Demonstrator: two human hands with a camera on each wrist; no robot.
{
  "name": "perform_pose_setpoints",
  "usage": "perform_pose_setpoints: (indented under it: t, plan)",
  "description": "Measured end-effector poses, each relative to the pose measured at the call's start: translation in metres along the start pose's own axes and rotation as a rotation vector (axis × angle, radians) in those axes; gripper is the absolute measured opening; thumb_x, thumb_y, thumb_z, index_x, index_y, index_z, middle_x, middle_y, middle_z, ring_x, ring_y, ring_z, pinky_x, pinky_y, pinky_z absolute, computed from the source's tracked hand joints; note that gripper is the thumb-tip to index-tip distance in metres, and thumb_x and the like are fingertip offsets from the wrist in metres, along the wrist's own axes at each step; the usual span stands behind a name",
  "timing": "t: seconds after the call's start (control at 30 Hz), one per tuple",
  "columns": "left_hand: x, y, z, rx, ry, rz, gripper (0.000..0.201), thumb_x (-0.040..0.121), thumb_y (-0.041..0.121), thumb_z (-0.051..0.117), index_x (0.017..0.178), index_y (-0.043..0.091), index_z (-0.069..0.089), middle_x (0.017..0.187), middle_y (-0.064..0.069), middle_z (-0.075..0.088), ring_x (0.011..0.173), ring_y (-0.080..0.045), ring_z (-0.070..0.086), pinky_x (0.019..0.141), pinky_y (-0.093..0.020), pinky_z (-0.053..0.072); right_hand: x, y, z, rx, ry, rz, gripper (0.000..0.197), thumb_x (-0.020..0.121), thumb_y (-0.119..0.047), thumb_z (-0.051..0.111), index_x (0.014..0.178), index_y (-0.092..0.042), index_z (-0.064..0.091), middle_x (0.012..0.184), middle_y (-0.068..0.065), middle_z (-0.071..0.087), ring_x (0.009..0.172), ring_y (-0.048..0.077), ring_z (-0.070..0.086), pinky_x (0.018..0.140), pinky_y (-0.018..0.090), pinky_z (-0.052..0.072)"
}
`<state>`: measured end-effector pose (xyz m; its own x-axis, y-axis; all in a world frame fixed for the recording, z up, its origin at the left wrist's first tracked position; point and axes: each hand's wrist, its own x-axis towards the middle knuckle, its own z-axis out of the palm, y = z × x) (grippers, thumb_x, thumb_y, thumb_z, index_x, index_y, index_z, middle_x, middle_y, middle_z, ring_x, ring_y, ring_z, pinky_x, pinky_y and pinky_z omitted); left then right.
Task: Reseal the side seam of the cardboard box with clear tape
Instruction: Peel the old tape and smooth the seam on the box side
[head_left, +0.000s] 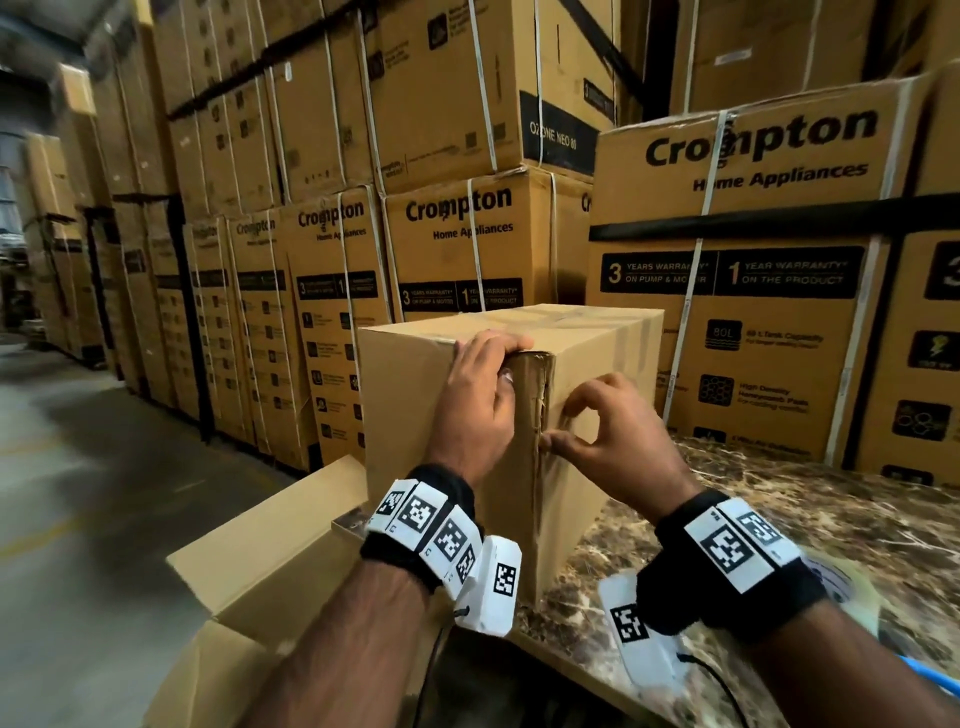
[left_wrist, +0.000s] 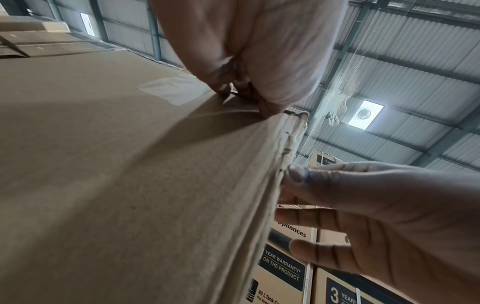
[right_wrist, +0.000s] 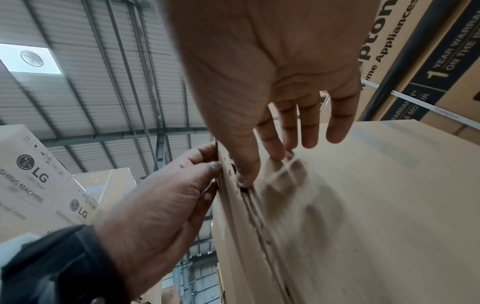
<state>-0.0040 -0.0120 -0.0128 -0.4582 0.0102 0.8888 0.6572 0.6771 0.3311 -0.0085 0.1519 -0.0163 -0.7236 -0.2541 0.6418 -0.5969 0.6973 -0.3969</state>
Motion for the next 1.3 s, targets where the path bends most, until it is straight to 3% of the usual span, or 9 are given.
perform_pose_setpoints:
  t: [0.1,0.2,0.3,0.4,0.6,0.77,0.97,1.17,1.3]
  plan:
    - [0.0,-0.004,0.001,-0.009,-0.003,0.017,0.043,0.091,0.001,0.043,0.128,0.019,0.055,0.125,0.009,0.051,0.125,-0.011,0.045,0.111,-0.04,0.039,-0.005,-0.007,-0.003,-0.001,0.059,-0.046,0.057,0.087,-0.027,0.068,0.134,-0.021,0.038,0.135,-0.001,0.044,0.112,0.003,0.038,0.096,0.016,0.031]
    - [0.0,-0.011,-0.001,-0.016,-0.013,0.024,0.044,0.09,0.01,0.042,0.13,0.022,0.054,0.13,0.009,0.052,0.129,-0.009,0.044,0.112,-0.047,0.036,-0.001,-0.019,-0.006,0.081,0.127,-0.13,0.068,0.088,-0.019,0.061,0.147,-0.017,0.027,0.147,-0.001,0.037,0.132,0.007,0.034,0.109,0.019,0.023]
    - [0.001,-0.014,-0.004,-0.005,-0.024,0.043,0.043,0.091,0.012,0.045,0.133,0.022,0.054,0.133,0.008,0.054,0.13,-0.007,0.043,0.112,-0.05,0.034,0.015,-0.023,-0.009,0.089,0.147,-0.179,0.052,0.09,-0.021,0.06,0.139,-0.013,0.045,0.137,0.0,0.052,0.125,0.009,0.044,0.11,0.024,0.033]
    - [0.004,-0.017,-0.007,0.009,-0.019,0.074,0.04,0.093,0.016,0.048,0.132,0.022,0.056,0.133,0.005,0.057,0.128,-0.006,0.044,0.111,-0.049,0.036,0.024,-0.021,-0.01,0.067,0.203,-0.222,0.034,0.09,-0.024,0.061,0.122,-0.013,0.061,0.114,0.0,0.065,0.104,0.01,0.055,0.096,0.028,0.047]
    - [0.009,-0.025,-0.017,0.171,-0.094,0.094,0.04,0.096,0.033,0.046,0.135,0.028,0.051,0.138,0.008,0.054,0.126,0.002,0.037,0.115,-0.043,0.028,0.03,-0.019,-0.004,0.08,0.267,-0.226,0.034,0.087,-0.039,0.064,0.107,-0.012,0.068,0.098,-0.001,0.067,0.092,0.012,0.058,0.082,0.029,0.049]
    - [0.007,-0.021,-0.01,0.174,-0.037,0.087,0.034,0.097,0.026,0.049,0.13,0.024,0.055,0.133,0.006,0.057,0.124,-0.003,0.042,0.111,-0.036,0.028,0.034,-0.023,0.0,0.047,0.322,-0.176,0.022,0.085,-0.032,0.069,0.099,-0.015,0.068,0.091,-0.002,0.065,0.086,0.011,0.055,0.075,0.023,0.044]
    - [0.005,-0.016,-0.007,0.149,0.01,0.07,0.033,0.095,0.029,0.049,0.126,0.023,0.059,0.127,0.005,0.061,0.119,-0.001,0.043,0.107,-0.038,0.034,0.032,-0.026,-0.005,0.078,0.304,-0.159,0.012,0.088,-0.019,0.066,0.099,-0.014,0.07,0.093,-0.002,0.067,0.085,0.01,0.056,0.075,0.022,0.046]
    - [0.005,-0.011,-0.008,0.14,0.014,0.043,0.031,0.096,0.029,0.051,0.125,0.022,0.059,0.127,0.003,0.061,0.119,-0.006,0.047,0.106,-0.041,0.038,0.025,-0.027,-0.011,0.113,0.26,-0.175,0.022,0.094,-0.01,0.056,0.111,-0.012,0.07,0.101,0.003,0.073,0.091,0.013,0.065,0.083,0.023,0.052]
    - [0.006,-0.011,-0.011,0.154,0.0,0.042,0.031,0.095,0.029,0.053,0.124,0.022,0.06,0.126,0.003,0.062,0.119,-0.013,0.052,0.105,-0.046,0.041,0.016,-0.019,-0.01,0.224,0.197,-0.23,0.03,0.093,-0.006,0.054,0.121,-0.011,0.063,0.114,0.002,0.068,0.099,0.003,0.054,0.084,-0.002,0.034]
